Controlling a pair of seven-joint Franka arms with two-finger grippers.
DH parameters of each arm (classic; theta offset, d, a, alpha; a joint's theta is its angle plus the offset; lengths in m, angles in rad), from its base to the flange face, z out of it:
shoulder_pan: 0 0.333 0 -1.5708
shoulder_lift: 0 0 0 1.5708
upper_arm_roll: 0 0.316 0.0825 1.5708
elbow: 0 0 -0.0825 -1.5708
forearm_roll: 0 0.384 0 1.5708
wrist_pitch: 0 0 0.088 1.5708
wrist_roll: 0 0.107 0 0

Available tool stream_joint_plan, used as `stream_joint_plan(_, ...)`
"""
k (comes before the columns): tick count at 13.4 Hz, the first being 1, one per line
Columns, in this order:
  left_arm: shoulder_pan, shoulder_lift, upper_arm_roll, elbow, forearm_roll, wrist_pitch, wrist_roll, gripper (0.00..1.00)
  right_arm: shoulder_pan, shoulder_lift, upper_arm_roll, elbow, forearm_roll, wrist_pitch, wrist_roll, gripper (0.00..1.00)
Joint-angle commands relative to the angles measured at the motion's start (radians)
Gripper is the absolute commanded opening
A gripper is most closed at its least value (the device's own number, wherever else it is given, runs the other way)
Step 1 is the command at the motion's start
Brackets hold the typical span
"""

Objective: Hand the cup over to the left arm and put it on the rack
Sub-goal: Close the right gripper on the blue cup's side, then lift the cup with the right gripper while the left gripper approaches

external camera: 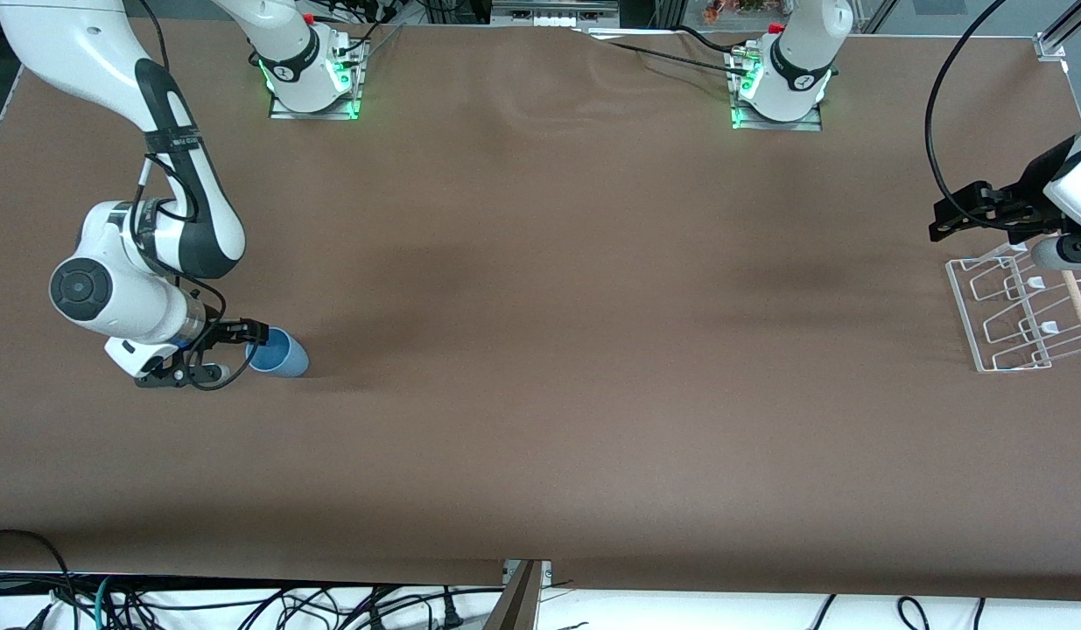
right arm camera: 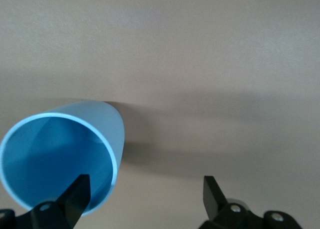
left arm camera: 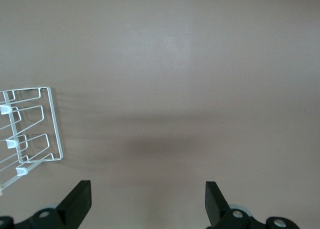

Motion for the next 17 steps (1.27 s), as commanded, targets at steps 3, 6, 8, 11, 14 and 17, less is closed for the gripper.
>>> stream_joint_plan(3,0.0,-0.002,0.0,0.014,-0.008,-0.009,-0.003,1.0,-0.005,0.005,0.011,-0.021,0.003,0.024,0.013,0.17)
stream_joint_plan(6,-0.001,-0.002,-0.002,0.014,-0.009,-0.009,-0.006,1.0,-0.003,0.018,0.011,-0.018,0.003,0.023,0.013,0.0)
stream_joint_plan(8,0.0,-0.004,-0.005,0.012,-0.006,-0.015,-0.006,1.0,-0.003,0.031,0.013,-0.014,0.008,0.024,0.014,0.0)
stream_joint_plan(11,0.003,-0.002,0.0,0.01,-0.006,-0.013,-0.01,1.0,-0.001,0.032,0.031,-0.006,0.071,0.024,0.013,0.0)
stream_joint_plan(14,0.003,-0.002,-0.002,0.012,-0.008,-0.012,-0.016,1.0,-0.001,0.008,0.08,0.008,0.141,-0.018,0.014,0.0)
stream_joint_plan(17,0.003,-0.002,-0.002,0.011,-0.008,-0.012,-0.019,1.0,-0.001,-0.017,0.151,0.098,0.268,-0.181,0.011,0.0)
